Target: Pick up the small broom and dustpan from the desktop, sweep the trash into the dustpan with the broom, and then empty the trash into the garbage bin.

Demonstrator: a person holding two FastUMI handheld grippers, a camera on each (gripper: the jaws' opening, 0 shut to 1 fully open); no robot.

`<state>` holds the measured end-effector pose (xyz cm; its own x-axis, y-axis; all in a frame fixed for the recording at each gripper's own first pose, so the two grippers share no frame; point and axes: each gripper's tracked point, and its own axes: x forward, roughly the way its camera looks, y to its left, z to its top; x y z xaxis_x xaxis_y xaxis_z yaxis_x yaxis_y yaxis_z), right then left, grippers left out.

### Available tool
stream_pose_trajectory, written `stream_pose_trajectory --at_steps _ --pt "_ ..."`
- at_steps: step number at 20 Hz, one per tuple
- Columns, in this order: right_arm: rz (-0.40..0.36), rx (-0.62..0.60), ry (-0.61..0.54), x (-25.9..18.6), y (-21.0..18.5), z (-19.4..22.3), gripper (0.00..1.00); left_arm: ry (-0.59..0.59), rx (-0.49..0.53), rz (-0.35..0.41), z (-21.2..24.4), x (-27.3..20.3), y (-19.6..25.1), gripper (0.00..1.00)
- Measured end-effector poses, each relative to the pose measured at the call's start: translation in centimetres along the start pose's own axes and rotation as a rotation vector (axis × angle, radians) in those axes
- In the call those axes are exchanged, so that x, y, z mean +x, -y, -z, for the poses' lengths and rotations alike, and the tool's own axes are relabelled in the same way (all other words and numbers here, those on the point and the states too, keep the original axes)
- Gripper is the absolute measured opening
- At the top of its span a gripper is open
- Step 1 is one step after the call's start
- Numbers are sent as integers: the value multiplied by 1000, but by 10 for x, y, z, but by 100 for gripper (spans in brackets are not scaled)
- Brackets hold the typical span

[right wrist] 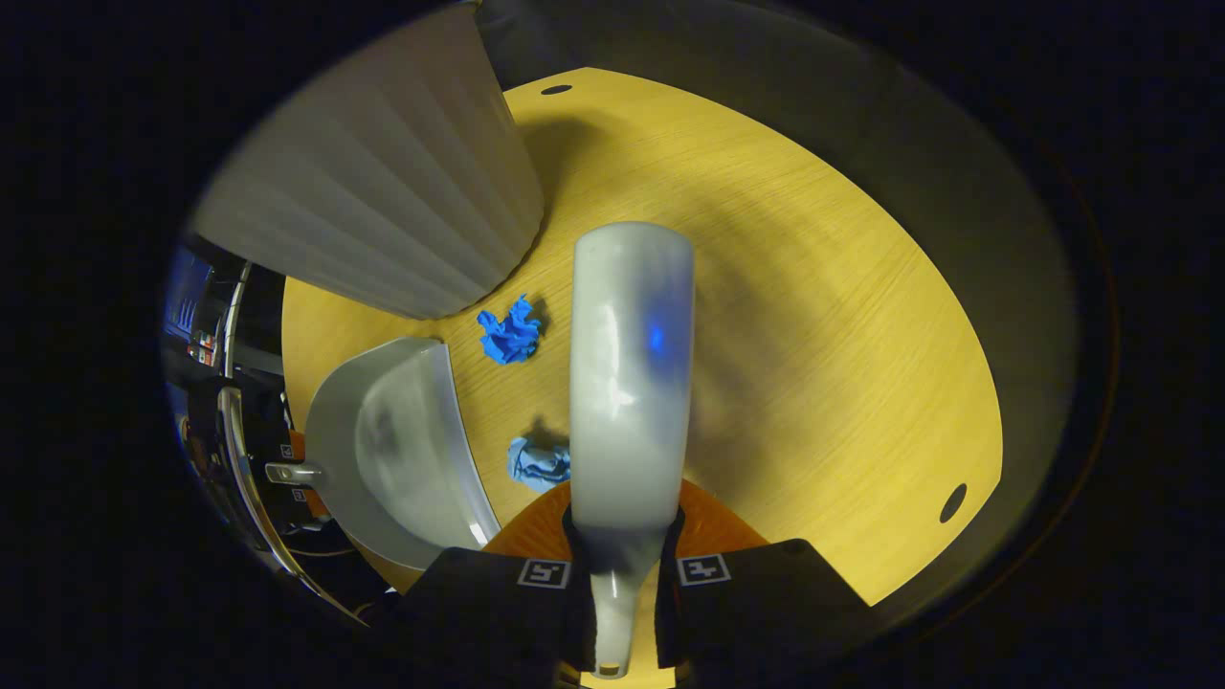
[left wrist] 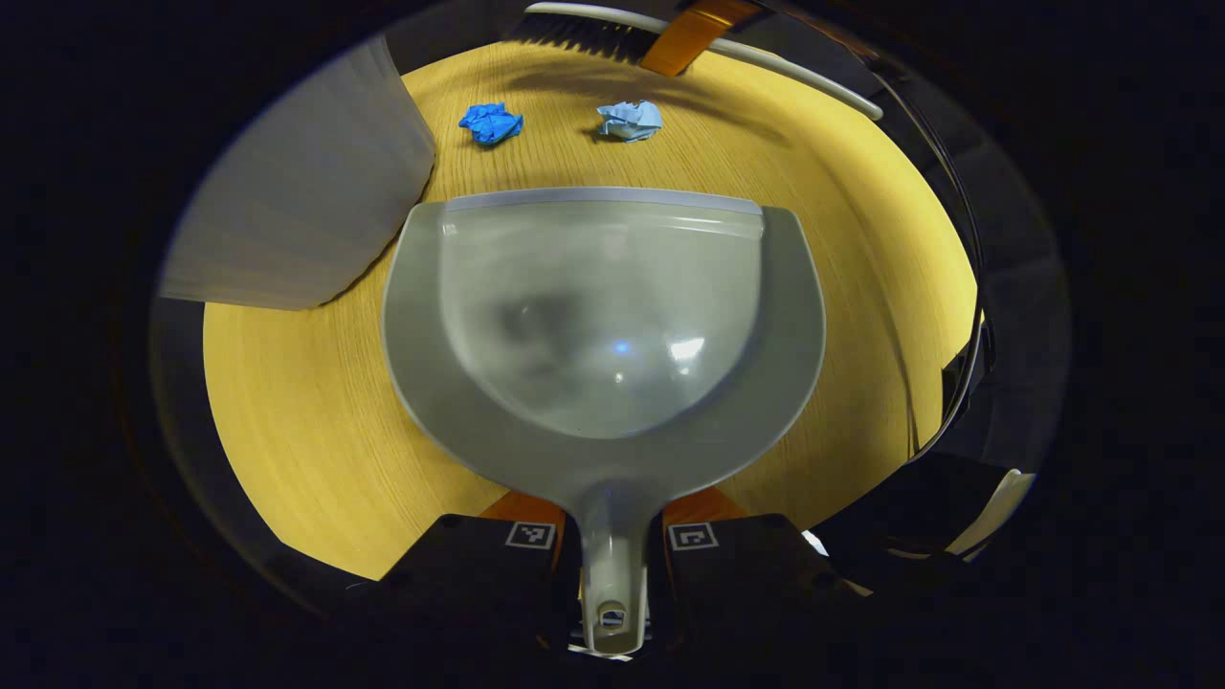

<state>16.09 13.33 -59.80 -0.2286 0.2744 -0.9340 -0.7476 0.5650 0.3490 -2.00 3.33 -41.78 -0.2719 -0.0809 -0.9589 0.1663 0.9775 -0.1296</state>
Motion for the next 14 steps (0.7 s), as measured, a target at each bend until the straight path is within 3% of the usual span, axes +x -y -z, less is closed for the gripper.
stream_pose_trajectory --at_steps 8,14 --pt "16 -82 -113 35 -4 1 25 -20 13 -13 1 -1 -11 27" --pt "-72 -187 -191 44 -26 18 26 -34 42 -25 -1 -3 -16 27"
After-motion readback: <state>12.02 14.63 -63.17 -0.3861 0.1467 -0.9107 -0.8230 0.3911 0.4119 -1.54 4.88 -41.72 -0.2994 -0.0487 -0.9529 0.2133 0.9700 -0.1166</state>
